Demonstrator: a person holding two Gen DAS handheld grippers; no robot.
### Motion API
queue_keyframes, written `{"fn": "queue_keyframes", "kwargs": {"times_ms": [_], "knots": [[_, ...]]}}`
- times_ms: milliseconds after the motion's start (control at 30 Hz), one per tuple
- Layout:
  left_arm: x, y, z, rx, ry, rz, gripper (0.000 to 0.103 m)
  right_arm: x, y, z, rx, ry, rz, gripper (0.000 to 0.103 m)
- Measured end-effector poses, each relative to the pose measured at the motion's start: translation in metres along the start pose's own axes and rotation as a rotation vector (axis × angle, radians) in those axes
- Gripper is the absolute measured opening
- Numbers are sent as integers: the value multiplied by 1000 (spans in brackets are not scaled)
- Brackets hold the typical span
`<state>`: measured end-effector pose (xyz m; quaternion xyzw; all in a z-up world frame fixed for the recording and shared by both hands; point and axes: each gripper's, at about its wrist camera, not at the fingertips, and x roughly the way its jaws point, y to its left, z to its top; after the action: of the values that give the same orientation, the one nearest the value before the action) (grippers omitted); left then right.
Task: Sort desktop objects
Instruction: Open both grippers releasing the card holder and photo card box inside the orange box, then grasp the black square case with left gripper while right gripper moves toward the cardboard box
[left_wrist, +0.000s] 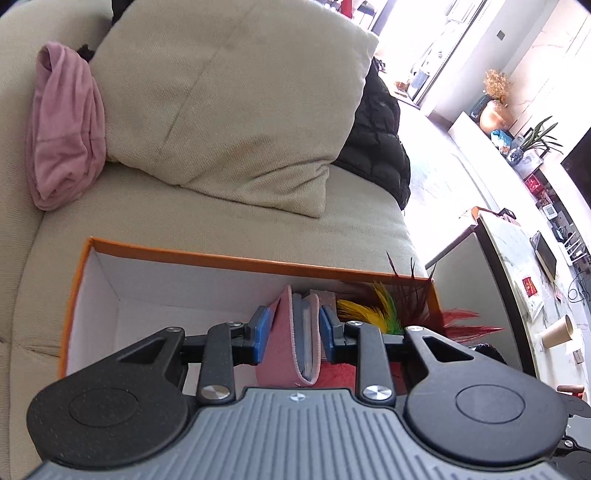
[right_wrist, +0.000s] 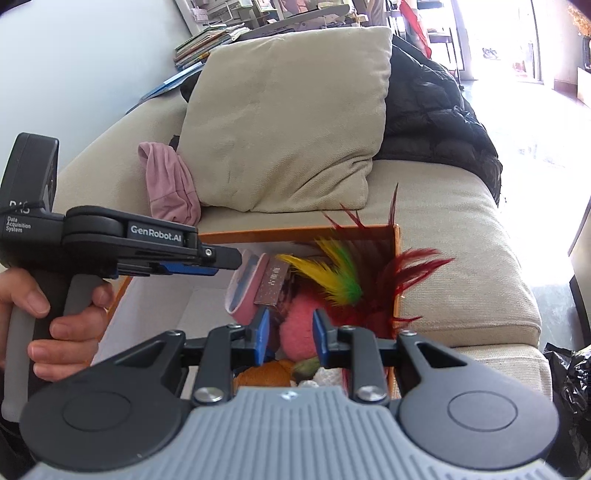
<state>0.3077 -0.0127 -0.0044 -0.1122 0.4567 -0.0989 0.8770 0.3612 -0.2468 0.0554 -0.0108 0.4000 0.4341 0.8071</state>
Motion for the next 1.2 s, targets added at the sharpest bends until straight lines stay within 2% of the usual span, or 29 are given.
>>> {"fn": "queue_keyframes", "kwargs": {"times_ms": [167, 333, 533, 633, 700, 833, 933, 1000, 1067, 1200], "knots": [[-71, -9, -21, 88, -98, -2, 32, -34, 13, -20, -102, -30, 81, 29], [-126, -19, -58, 175, -147, 45, 32, -58, 29, -50, -215, -17, 136, 29], [-148, -25, -116, 228, -88, 81, 32, -72, 36, -90, -297, 29, 150, 30], [-146, -23, -149, 259, -40, 117, 32, -72, 36, -109, -328, 65, 144, 37], [-143, -19, -169, 255, -5, 151, 32, -72, 35, -122, -338, 83, 134, 37], [-139, 9, -195, 149, 58, 267, 32, -63, 39, -148, -318, 146, 165, 37], [-143, 45, -203, -6, 84, 341, 33, -51, 50, -162, -318, 190, 166, 37], [-141, 67, -206, -80, 112, 373, 38, -45, 56, -166, -328, 203, 150, 37], [-135, 84, -206, -120, 149, 420, 50, -42, 59, -167, -334, 212, 158, 37], [-118, 115, -197, -177, 230, 461, 53, -39, 67, -164, -347, 207, 167, 37]]}}
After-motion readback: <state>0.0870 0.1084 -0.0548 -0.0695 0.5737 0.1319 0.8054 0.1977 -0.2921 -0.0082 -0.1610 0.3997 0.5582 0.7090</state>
